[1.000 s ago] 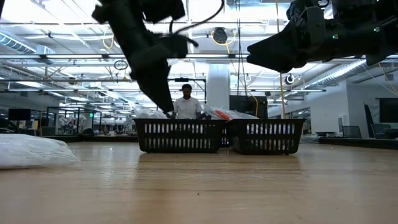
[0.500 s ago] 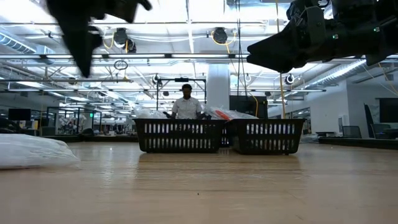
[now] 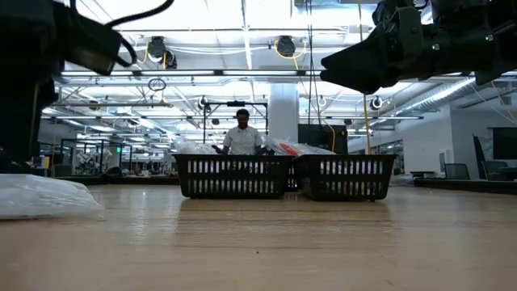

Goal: Pick & Place Travel size toiletries
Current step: Put the white cotton pack into the bottom left black bin

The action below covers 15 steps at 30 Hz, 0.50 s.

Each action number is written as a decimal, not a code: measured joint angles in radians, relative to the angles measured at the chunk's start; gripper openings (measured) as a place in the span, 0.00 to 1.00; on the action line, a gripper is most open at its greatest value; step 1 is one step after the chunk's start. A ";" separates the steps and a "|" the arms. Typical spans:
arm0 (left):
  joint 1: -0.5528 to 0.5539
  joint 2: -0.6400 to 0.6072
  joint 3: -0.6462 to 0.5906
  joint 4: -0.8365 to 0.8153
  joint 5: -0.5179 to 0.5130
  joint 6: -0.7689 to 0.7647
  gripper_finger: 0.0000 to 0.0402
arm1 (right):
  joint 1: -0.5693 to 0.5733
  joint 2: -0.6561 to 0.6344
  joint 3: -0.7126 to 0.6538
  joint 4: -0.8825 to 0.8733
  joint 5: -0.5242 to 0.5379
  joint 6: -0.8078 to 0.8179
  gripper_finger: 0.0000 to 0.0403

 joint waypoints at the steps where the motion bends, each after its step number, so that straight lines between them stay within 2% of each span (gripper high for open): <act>1: 0.003 0.000 -0.015 0.023 -0.001 -0.001 0.62 | 0.000 0.000 0.000 0.000 0.000 0.000 0.65; 6: 0.020 0.000 -0.075 0.124 0.015 0.007 0.62 | 0.000 0.000 0.000 0.003 -0.001 0.000 0.65; 10: 0.025 0.000 -0.091 0.141 0.016 0.021 0.60 | 0.000 0.000 0.000 0.004 -0.002 0.000 0.65; 15: 0.030 0.000 -0.093 0.140 0.020 0.019 0.51 | 0.000 0.000 0.000 0.006 -0.002 0.000 0.65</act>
